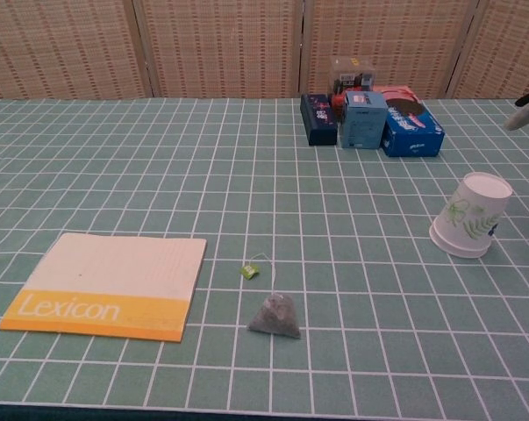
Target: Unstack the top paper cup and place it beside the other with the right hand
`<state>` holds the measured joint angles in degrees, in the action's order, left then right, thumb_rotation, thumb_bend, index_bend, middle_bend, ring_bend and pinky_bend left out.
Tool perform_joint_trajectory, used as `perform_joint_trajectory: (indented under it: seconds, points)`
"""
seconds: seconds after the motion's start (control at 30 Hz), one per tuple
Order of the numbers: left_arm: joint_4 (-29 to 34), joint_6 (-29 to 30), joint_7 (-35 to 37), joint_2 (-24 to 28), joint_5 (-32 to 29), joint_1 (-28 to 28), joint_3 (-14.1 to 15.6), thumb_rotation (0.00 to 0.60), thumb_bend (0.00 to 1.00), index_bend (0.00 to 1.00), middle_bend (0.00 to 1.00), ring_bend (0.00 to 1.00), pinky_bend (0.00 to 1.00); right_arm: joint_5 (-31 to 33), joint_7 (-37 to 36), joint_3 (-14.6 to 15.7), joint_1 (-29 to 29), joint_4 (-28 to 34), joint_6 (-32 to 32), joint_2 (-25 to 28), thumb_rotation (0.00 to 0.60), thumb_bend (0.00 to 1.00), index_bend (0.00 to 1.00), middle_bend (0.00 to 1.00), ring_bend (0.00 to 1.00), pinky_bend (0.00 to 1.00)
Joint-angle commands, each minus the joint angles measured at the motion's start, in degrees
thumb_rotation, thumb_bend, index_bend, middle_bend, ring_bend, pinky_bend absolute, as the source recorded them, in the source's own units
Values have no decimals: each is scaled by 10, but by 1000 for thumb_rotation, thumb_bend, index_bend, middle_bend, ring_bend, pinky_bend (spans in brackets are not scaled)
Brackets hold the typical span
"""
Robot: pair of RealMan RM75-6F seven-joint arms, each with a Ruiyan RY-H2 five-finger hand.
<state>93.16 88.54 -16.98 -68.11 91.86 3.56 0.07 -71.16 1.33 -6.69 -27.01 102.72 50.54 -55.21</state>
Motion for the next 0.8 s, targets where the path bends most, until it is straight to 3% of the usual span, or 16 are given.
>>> perform_joint_trajectory:
  seconds: [0.03, 0.8]
  points:
    - [0, 1, 0, 0, 0, 0, 0, 600, 495, 0, 0, 0, 0, 4, 6, 0, -4, -3, -3, -6, 600, 261, 165, 0, 0, 0]
    - [2, 4, 4, 3, 4, -3, 0, 600, 495, 0, 0, 0, 0, 38, 31, 10, -31, -35, -20, -49, 600, 260, 165, 0, 0, 0]
